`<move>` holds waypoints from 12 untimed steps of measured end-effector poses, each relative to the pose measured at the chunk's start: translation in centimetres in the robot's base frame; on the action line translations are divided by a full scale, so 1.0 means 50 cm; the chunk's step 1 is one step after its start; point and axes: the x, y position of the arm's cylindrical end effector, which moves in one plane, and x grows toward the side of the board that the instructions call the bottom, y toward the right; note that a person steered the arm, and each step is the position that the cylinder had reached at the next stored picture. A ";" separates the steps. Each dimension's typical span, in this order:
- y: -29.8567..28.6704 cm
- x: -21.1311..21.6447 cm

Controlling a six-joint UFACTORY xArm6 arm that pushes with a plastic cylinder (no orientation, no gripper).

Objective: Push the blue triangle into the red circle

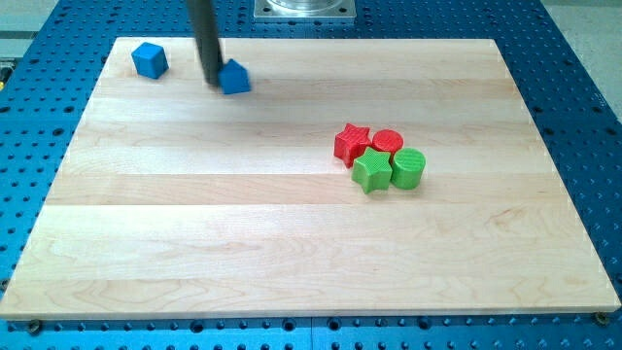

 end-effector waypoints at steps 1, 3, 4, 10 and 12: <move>0.142 0.036; 0.149 0.007; 0.171 0.027; 0.308 0.072; 0.411 0.123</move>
